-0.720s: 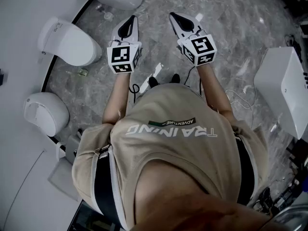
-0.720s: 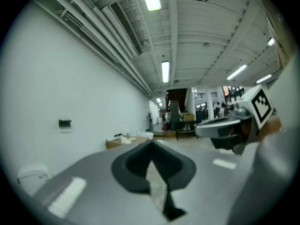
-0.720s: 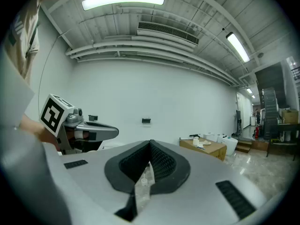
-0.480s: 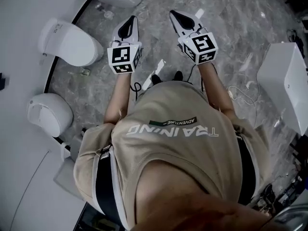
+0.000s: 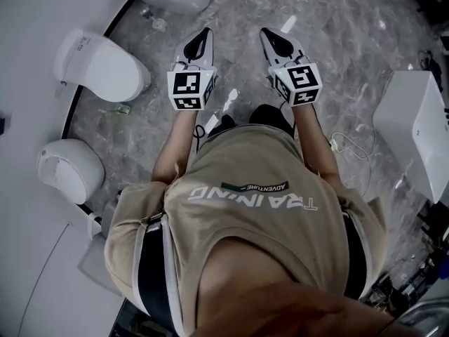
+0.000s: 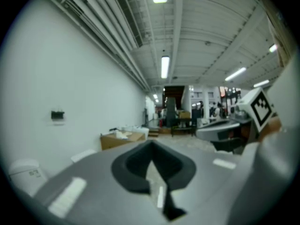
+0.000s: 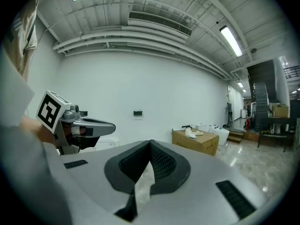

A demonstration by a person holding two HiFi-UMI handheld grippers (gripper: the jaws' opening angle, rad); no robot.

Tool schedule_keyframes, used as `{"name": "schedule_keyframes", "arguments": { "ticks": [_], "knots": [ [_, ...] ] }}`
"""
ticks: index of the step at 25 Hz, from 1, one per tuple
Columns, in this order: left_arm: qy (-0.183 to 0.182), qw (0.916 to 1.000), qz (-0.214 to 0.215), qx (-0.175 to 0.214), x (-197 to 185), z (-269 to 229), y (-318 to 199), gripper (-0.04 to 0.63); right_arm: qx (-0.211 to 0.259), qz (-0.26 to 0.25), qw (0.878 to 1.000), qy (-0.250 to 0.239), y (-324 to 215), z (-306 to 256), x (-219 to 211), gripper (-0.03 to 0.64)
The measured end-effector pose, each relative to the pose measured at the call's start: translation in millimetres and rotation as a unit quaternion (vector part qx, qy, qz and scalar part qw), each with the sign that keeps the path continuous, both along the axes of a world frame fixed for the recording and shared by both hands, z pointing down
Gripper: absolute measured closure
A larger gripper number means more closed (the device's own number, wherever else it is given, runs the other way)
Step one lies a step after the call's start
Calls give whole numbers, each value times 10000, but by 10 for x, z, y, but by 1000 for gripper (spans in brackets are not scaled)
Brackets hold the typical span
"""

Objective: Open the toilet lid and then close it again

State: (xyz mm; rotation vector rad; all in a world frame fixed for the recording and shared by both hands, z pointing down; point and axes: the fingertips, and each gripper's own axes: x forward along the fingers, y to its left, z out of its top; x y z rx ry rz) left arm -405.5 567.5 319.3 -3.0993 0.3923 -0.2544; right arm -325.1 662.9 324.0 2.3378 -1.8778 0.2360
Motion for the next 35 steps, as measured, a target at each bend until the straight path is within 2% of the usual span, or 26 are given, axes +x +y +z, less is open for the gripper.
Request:
{"name": "schedule_keyframes", "arguments": {
  "ticks": [4, 9, 16, 21, 29, 35],
  "knots": [
    [-167, 9997, 20, -181, 161, 212, -70, 594, -113, 113, 9997, -201, -33, 205, 208, 606],
    [-280, 9995, -135, -70, 597, 217, -254, 594, -26, 60, 9996, -272, -182, 251, 732, 606],
    [-440, 9980, -443, 20, 1191, 221, -456, 594, 13, -195, 9990, -391, -364, 348, 1437, 606],
    [-431, 9964, -732, 51, 1576, 197, -615, 594, 91, -450, 9985, -283, -535, 305, 1918, 606],
    [-609, 9934, -973, -6, 1862, 317, -765, 593, -74, -880, 9947, -524, -848, 516, 2149, 606],
    [-756, 9919, -994, -218, 1985, 550, -1113, 593, -212, -852, 9943, -610, -1137, 656, 2279, 606]
  ]
}}
